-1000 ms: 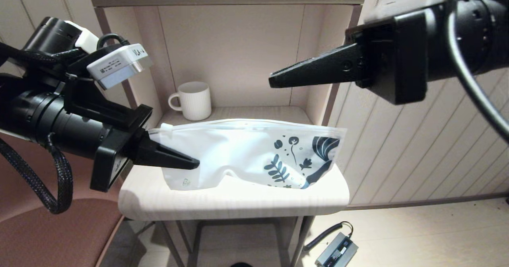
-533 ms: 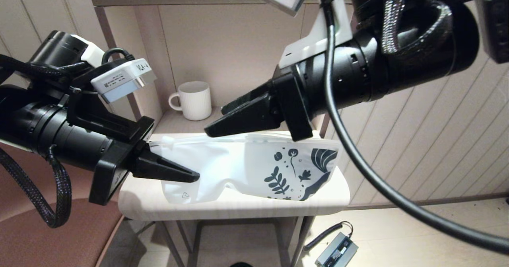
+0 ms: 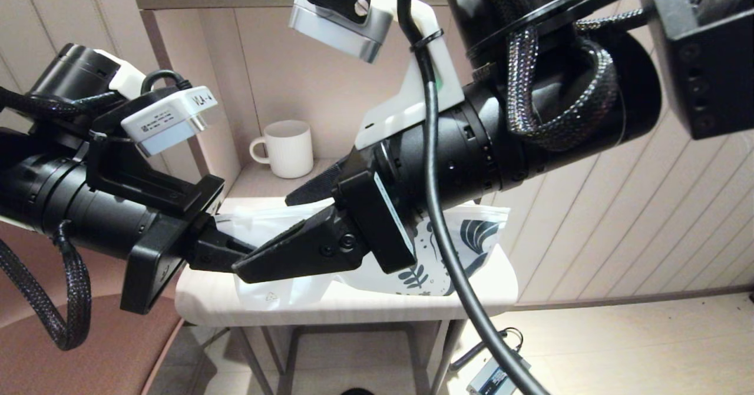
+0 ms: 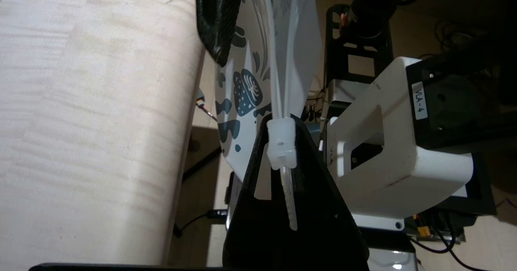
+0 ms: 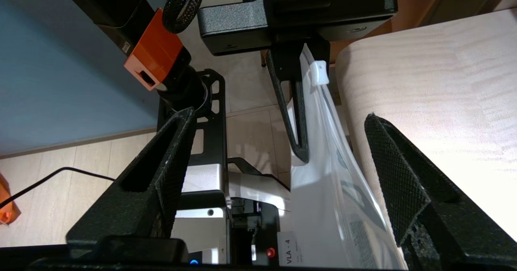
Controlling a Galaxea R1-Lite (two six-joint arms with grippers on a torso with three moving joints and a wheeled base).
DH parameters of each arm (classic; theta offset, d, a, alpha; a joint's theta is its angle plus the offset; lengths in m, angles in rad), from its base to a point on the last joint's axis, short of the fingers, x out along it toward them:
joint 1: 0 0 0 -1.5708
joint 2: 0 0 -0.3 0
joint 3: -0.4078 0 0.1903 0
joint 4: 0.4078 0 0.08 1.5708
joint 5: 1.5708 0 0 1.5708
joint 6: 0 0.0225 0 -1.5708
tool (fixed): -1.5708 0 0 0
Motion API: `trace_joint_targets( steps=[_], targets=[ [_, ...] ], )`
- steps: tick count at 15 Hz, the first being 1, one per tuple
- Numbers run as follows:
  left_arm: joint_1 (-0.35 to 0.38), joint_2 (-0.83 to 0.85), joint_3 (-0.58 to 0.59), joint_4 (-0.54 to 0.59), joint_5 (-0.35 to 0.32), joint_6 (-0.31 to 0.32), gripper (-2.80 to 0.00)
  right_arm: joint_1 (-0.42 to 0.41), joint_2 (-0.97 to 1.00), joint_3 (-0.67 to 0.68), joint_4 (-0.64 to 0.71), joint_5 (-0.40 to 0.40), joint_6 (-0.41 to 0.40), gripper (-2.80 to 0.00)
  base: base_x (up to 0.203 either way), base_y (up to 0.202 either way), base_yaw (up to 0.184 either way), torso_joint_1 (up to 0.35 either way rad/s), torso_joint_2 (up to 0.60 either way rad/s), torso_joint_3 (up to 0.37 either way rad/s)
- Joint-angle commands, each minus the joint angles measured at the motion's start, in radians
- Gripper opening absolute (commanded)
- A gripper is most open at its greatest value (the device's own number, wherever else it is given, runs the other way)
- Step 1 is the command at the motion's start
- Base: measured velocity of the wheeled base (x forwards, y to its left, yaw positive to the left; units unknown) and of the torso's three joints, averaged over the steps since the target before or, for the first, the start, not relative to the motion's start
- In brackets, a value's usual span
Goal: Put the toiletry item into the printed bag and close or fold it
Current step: Close the strorage bag and place it on the desk
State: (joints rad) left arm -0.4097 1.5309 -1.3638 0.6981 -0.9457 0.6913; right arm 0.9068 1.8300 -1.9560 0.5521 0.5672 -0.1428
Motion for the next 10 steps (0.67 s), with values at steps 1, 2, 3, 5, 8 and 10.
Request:
trace_joint_targets(
  steps=[1,2,3,5,8,10],
  targets=[
    [-0.036,0.005,-0.004,0.004,-0.004,0.007,-2.8,0.003,0.002,0.0,0.0,0.003,-0.001,0.0,0.0,0.0,0.0,0.0,0.0,0.0],
    [-0.045,0.011,-0.006,0.003,-0.002,0.006,-2.8,0.006,0.002,0.0,-0.004,0.003,-0.001,0.0,0.0,0.0,0.0,0.0,0.0,0.0],
    [-0.057,0.016,-0.008,0.003,0.0,0.005,-2.8,0.014,0.002,0.0,-0.006,0.002,-0.001,0.0,0.0,0.0,0.0,0.0,0.0,0.0],
    [-0.058,0.016,-0.006,0.004,0.001,0.005,-2.8,0.017,0.009,0.0,-0.009,0.002,-0.001,0.0,0.0,0.0,0.0,0.0,0.0,0.0],
    [-0.058,0.015,-0.001,0.004,0.001,0.005,-2.8,0.018,0.025,-0.001,-0.023,-0.009,-0.001,0.0,0.0,0.0,0.0,0.0,0.0,0.0],
    [-0.058,0.017,0.002,0.003,0.002,0.007,-2.8,0.018,0.032,-0.001,-0.021,-0.012,-0.001,0.0,0.0,0.0,0.0,0.0,0.0,0.0]
  ],
)
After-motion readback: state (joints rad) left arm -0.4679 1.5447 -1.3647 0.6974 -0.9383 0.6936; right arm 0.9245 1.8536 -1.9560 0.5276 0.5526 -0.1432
